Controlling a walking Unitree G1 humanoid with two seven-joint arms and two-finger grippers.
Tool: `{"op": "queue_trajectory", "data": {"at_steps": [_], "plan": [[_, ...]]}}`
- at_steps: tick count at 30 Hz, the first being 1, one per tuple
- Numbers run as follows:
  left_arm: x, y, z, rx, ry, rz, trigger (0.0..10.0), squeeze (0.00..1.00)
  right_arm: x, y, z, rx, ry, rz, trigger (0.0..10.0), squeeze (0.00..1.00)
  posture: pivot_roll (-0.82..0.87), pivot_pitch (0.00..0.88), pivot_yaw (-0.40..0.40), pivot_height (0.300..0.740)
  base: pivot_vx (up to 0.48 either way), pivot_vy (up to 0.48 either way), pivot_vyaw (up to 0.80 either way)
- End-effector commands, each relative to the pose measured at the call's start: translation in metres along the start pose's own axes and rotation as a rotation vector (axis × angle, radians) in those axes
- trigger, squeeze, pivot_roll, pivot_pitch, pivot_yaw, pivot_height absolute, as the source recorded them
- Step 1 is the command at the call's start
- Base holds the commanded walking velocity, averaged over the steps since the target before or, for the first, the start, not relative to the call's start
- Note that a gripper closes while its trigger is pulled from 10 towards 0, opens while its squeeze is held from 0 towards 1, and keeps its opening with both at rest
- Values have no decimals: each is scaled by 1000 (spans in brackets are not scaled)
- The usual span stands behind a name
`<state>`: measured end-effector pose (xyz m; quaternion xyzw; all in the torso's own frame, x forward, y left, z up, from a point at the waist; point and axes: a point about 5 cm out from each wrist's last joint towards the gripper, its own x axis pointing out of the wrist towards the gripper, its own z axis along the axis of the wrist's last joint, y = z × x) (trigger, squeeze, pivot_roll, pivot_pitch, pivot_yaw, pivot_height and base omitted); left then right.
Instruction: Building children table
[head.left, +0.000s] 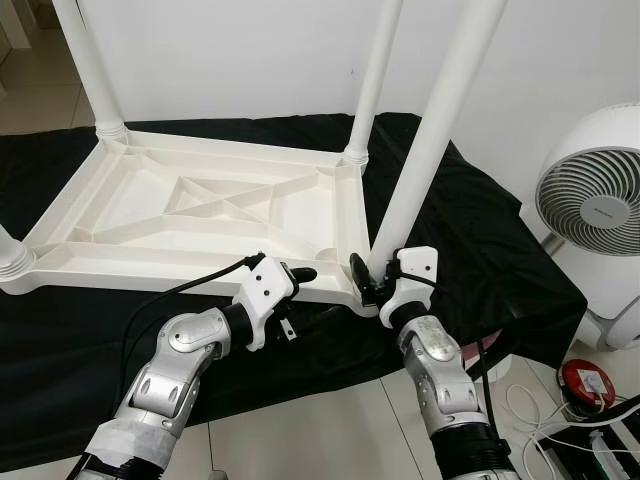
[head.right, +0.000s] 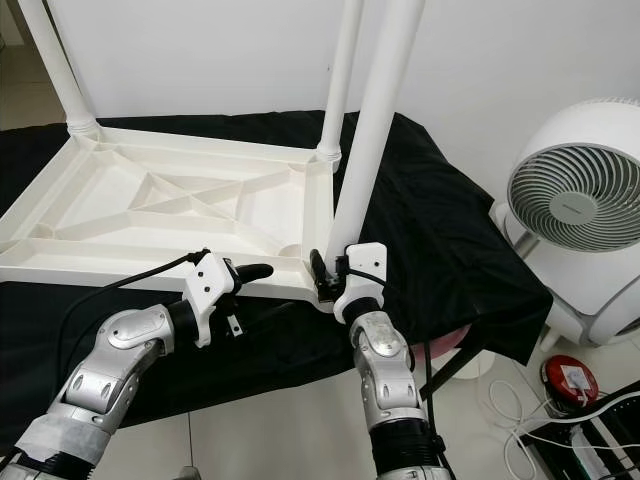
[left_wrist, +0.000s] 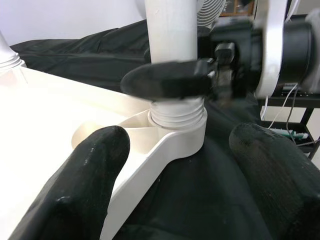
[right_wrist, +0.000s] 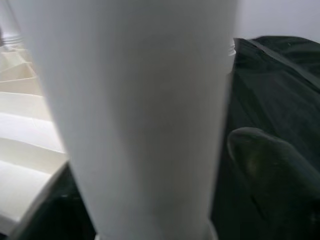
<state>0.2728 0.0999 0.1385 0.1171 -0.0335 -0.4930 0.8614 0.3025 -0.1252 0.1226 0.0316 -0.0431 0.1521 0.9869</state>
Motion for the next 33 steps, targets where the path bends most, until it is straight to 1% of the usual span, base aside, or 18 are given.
{"op": "queue_trajectory", "data": {"at_steps": [1, 2, 3, 4, 6, 7, 9, 12, 16, 17, 20, 24, 25, 26, 27, 29, 30, 33], "plan": [[-3, 3, 0, 7, 6, 65, 10000, 0, 1, -1, 6, -5, -11, 76, 10000, 1000, -1, 0, -97, 740, 0, 0, 0], [-3, 3, 0, 7, 6, 65, 10000, 0, 1, -3, 7, -22, 2, 142, 10000, 518, 0, 0, -98, 740, 0, 0, 0], [-3, 3, 0, 7, 6, 66, 10000, 0, 1, -7, 8, -47, 20, 205, 10000, 0, 0, 0, -97, 740, 0, 0, 0], [-3, 3, 0, 7, 6, 66, 10000, 0, 1, -7, 8, -47, 20, 205, 10000, 0, 0, 0, -97, 740, 0, 0, 0], [-3, 4, 0, 8, 5, 70, 10000, 0, 1, -13, 8, -71, 48, 283, 10000, 0, -2, 0, -92, 740, 0, 0, 0], [-3, 4, 0, 8, 5, 70, 10000, 0, 1, -13, 8, -71, 48, 283, 10000, 0, -2, 0, -92, 740, 0, 0, 0], [-2, 3, 1, 6, 0, 70, 10000, 0, 3, -22, 8, -136, 76, 384, 10000, 0, -2, 0, -85, 740, 0, 0, 0], [-1, 3, 2, 7, -4, 67, 10000, 0, 6, -25, 8, -155, 90, 418, 10000, 0, 7, 0, -86, 740, 0, 0, 0], [1, 3, 6, 10, -14, 64, 10000, 0, 12, -24, 8, -165, 104, 510, 10000, 0, 17, 0, -83, 740, 0, 0, 0], [1, 3, 6, 10, -14, 64, 10000, 0, 12, -24, 8, -165, 104, 510, 10000, 0, 17, 0, -83, 740, 0, 0, 0], [0, 5, 8, 16, -17, 64, 10000, 0, 21, -18, 7, -205, 120, 602, 10000, 0, 19, 0, -78, 740, 0, 0, 0], [0, 6, 8, 18, -17, 63, 10000, 0, 27, -15, 6, -203, 135, 637, 10000, 0, 19, 0, -76, 740, 0, 0, 0], [1, 6, 8, 19, -18, 62, 10000, 0, 28, -14, 5, -201, 142, 648, 5098, 0, 20, 0, -75, 740, 0, 0, 0], [1, 6, 9, 19, -19, 61, 10000, 0, 29, -13, 4, -201, 146, 657, 5098, 0, 20, 0, -75, 740, 0, 0, 0], [2, 6, 9, 20, -20, 60, 10000, 0, 30, -13, 4, -203, 148, 663, 2000, 0, 22, 0, -75, 740, 0, 0, 0], [2, 6, 9, 20, -21, 60, 10000, 0, 30, -13, 3, -204, 149, 666, 2000, 0, 22, 0, -75, 740, 0, 0, 0], [2, 6, 10, 21, -22, 60, 10000, 0, 30, -12, 2, -200, 152, 669, 0, 0, 25, 0, -77, 740, 0, 0, 0], [2, 6, 10, 20, -24, 60, 10000, 0, 30, -13, 1, -193, 156, 675, 0, 0, 24, 0, -77, 740, 0, 0, 0]]}}
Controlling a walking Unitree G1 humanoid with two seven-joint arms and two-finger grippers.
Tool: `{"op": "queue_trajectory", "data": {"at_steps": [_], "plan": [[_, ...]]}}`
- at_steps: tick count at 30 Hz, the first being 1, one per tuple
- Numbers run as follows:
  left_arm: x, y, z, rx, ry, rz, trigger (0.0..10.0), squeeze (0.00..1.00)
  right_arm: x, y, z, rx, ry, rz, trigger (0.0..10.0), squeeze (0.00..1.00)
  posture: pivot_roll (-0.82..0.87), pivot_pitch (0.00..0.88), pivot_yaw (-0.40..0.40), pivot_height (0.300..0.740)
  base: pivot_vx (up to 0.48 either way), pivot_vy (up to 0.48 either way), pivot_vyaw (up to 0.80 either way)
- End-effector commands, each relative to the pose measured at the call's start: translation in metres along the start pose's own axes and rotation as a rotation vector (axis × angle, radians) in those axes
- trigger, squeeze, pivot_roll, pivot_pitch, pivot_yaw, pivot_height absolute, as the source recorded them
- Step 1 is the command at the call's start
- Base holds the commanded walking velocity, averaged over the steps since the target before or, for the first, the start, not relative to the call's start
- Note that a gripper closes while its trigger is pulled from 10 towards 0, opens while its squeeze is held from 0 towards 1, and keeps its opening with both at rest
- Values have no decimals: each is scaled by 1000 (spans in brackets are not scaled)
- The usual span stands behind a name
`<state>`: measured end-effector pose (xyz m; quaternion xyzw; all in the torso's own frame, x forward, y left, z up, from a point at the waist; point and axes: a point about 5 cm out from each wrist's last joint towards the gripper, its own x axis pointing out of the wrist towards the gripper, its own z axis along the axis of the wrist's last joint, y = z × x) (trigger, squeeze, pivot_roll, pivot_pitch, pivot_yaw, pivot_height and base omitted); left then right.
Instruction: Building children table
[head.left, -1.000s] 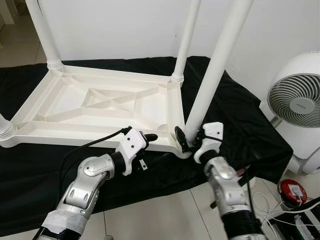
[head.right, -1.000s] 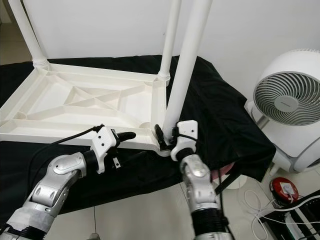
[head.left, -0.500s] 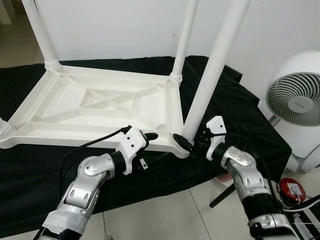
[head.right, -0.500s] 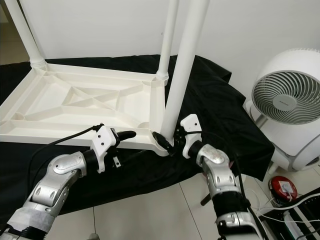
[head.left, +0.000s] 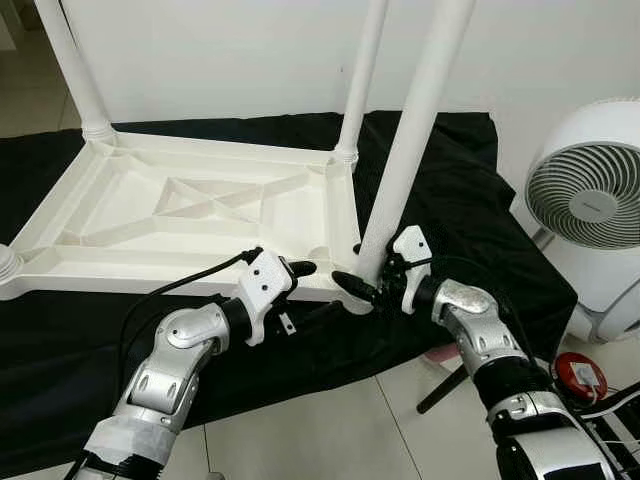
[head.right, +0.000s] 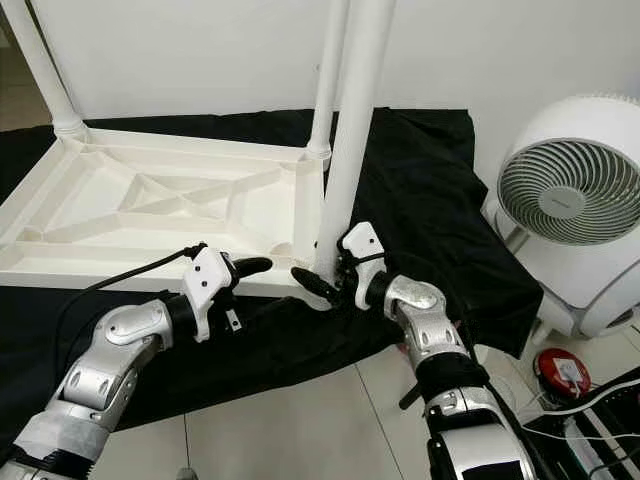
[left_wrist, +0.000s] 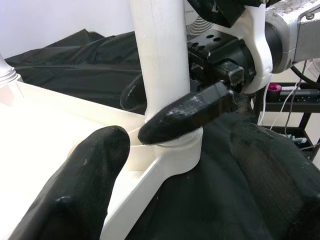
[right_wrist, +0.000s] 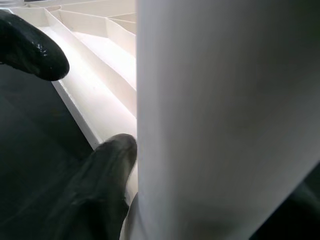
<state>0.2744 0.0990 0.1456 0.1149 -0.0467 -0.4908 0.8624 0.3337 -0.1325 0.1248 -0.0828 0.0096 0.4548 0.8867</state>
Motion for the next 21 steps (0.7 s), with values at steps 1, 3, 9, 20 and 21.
{"op": "queue_trajectory", "data": {"at_steps": [1, 3, 9, 20, 21], "plan": [[1, 3, 3, 12, 1, 52, 10000, 0, 4, 1, 2, -12, 5, 27, 0, 0, 24, 0, -77, 740, 0, 0, 0], [1, 2, 3, 10, 0, 52, 10000, 0, 3, 2, 0, -6, 3, 30, 0, 0, 25, 0, -78, 740, 0, 0, 0], [0, -2, 2, 1, 1, 49, 10000, 0, -2, 3, -4, 30, -29, 3, 6471, 0, 22, 0, -84, 740, 0, 0, 0], [0, -7, 0, -17, -1, 44, 10000, 0, -7, 0, -8, 73, -40, -319, 10000, 0, 6, 0, -87, 740, 0, 0, 0], [0, -7, 0, -17, -1, 44, 10000, 0, -7, 0, -8, 73, -40, -319, 10000, 0, 6, 0, -87, 740, 0, 0, 0]]}}
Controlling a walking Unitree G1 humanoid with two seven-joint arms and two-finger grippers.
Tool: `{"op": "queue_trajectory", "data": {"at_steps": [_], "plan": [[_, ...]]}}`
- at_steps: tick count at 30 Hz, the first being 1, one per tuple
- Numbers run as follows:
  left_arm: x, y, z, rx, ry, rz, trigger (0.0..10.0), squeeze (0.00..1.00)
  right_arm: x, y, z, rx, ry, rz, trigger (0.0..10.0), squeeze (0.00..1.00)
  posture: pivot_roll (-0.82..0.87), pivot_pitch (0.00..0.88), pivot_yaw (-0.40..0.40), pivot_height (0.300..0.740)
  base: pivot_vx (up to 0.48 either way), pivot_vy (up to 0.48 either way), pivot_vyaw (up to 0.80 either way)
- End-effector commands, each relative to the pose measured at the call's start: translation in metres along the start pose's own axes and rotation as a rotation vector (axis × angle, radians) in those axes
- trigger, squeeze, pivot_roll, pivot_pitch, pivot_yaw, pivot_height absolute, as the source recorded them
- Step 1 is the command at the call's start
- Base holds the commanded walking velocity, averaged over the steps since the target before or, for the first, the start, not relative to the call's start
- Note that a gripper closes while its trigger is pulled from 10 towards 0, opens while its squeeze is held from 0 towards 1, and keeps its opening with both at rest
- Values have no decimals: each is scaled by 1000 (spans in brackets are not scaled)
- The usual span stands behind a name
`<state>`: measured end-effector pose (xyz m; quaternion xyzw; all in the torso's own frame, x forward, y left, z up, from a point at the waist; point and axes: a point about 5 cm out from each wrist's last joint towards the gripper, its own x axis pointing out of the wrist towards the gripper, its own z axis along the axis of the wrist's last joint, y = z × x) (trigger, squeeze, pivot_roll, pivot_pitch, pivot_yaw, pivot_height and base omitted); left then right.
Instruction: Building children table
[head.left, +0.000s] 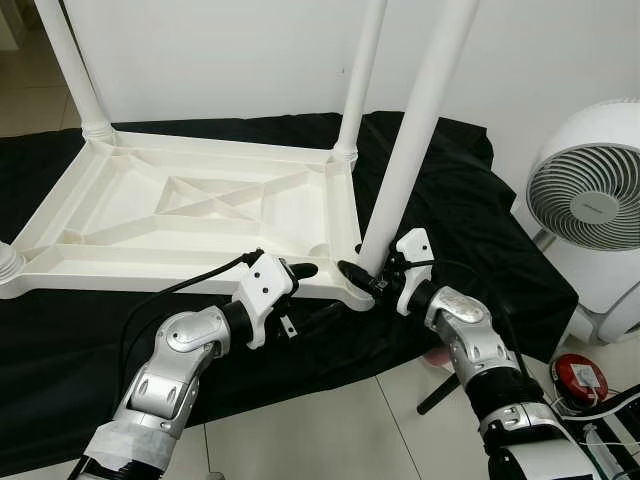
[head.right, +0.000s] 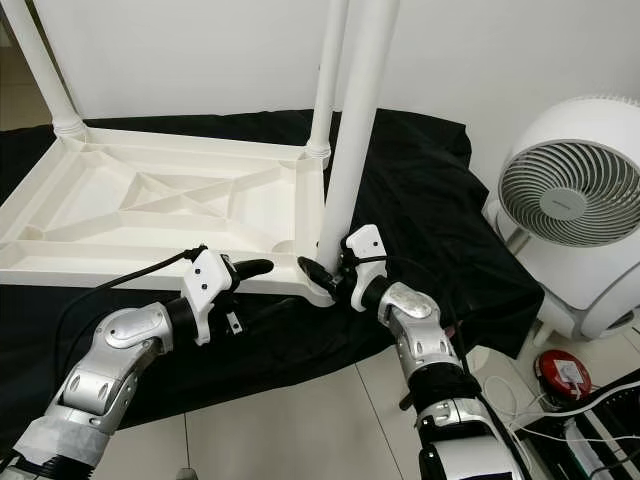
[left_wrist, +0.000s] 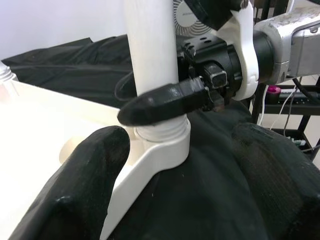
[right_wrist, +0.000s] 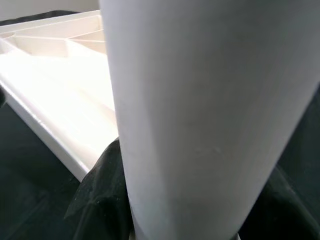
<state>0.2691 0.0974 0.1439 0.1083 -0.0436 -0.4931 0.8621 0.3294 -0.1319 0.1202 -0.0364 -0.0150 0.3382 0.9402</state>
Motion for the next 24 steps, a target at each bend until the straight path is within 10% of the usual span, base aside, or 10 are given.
{"op": "queue_trajectory", "data": {"at_steps": [1, 11, 19, 21, 22, 24], "plan": [[1, -2, 1, -2, 0, 48, 10000, 0, -4, -6, -3, -4, 25, -60, 10000, 0, 6, 0, -87, 740, 0, 0, 0], [0, -3, 0, -8, 5, 31, 10000, 0, -11, 10, -3, 55, 29, -491, 10000, 0, -11, 0, -89, 740, 0, 0, 0], [0, -5, -1, -13, 3, 30, 10000, 0, -9, 28, 1, 64, 12, -559, 10000, 0, -18, 0, -89, 740, 0, 0, 0], [0, -6, -1, -15, 3, 28, 10000, 0, -10, 28, 2, 64, 9, -558, 10000, 184, -19, 0, -89, 740, 0, 0, 0], [1, -6, -1, -16, 3, 27, 10000, 0, -11, 26, 3, 67, 6, -554, 10000, 1000, -19, 0, -90, 740, 0, 0, 0], [1, -5, 0, -14, 2, 27, 10000, 0, -12, 24, 7, 76, -19, -518, 10000, 1000, -18, 0, -91, 740, 0, 0, 0]]}}
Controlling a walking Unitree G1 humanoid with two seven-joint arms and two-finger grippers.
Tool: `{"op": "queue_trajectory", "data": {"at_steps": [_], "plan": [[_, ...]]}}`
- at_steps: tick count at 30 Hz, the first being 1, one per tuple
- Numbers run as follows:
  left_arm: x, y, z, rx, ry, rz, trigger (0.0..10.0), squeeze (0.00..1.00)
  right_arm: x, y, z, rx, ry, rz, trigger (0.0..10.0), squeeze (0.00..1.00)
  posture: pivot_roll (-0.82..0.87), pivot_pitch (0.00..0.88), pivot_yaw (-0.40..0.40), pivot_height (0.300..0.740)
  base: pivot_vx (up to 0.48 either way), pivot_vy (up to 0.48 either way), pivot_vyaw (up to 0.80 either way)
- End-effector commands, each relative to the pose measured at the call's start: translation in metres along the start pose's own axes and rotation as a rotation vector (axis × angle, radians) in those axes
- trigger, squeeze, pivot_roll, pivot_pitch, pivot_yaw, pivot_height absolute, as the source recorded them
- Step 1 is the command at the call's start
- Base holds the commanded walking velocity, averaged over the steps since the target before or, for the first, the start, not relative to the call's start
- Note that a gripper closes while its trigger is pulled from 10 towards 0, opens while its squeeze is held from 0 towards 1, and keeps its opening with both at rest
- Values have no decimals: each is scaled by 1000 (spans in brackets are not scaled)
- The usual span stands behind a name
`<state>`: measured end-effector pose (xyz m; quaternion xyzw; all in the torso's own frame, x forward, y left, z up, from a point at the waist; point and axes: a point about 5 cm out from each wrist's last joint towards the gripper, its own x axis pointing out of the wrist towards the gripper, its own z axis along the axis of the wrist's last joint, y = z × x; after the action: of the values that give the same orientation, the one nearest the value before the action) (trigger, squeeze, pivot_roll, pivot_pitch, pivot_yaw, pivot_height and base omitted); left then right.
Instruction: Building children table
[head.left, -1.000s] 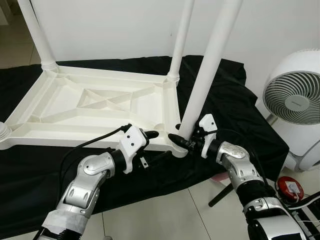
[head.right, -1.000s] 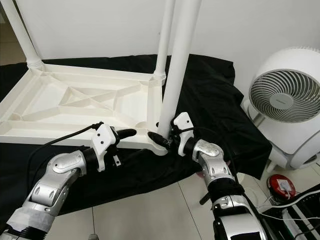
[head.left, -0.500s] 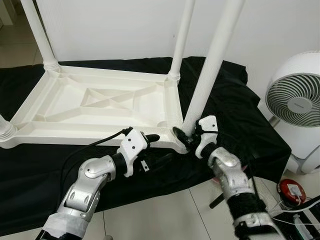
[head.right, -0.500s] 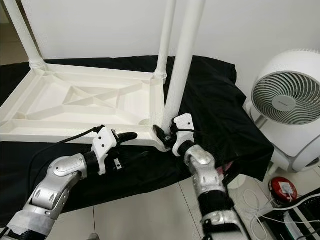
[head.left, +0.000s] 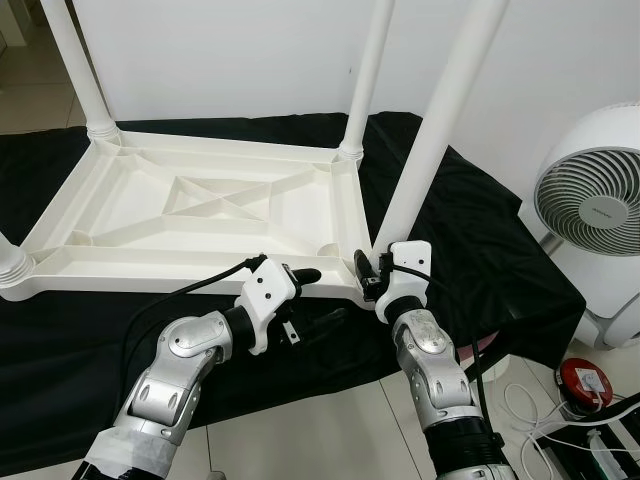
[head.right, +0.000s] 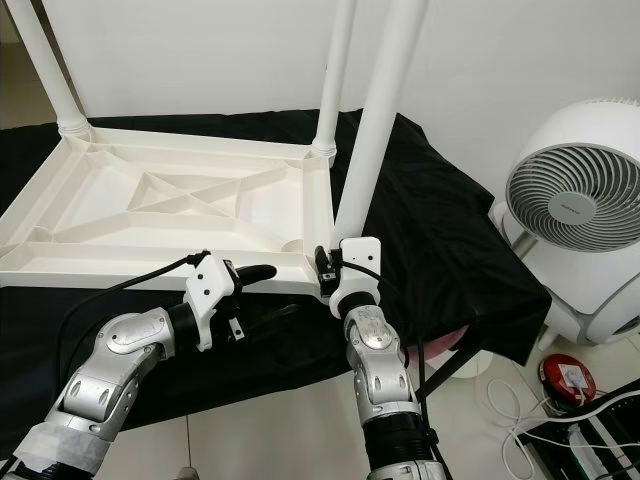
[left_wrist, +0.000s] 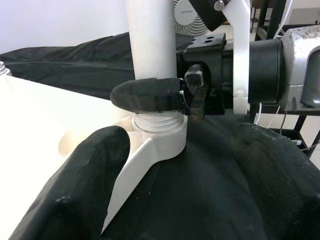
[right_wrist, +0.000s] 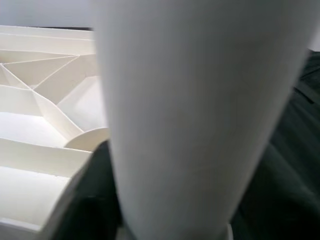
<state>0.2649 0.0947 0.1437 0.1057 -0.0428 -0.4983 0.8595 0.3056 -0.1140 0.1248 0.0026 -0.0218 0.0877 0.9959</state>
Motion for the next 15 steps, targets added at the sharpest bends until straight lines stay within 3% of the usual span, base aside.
{"op": "queue_trajectory", "data": {"at_steps": [1, 8, 9, 12, 15], "plan": [[1, 0, -1, -9, 4, 39, 10000, 0, -3, -6, 2, 14, -1, 11, 10000, 1000, -18, 0, -91, 740, 0, 0, 0], [2, 1, 0, -6, 2, 45, 10000, 0, -4, -12, 5, 1, 13, 148, 10000, 1000, -14, 0, -95, 740, 0, 0, 0], [2, 0, 0, -6, 1, 45, 10000, 0, -4, -15, 5, -17, 21, 199, 10000, 0, -14, 0, -94, 740, 0, 0, 0], [2, 0, 1, -7, 1, 45, 10000, 0, -4, -17, 5, -29, 29, 226, 10000, 0, -13, 0, -94, 740, 0, 0, 0], [3, 2, 2, -5, -1, 47, 10000, 0, -2, -28, 4, -89, 36, 347, 10000, 0, -4, 0, -86, 740, 0, 0, 0]]}}
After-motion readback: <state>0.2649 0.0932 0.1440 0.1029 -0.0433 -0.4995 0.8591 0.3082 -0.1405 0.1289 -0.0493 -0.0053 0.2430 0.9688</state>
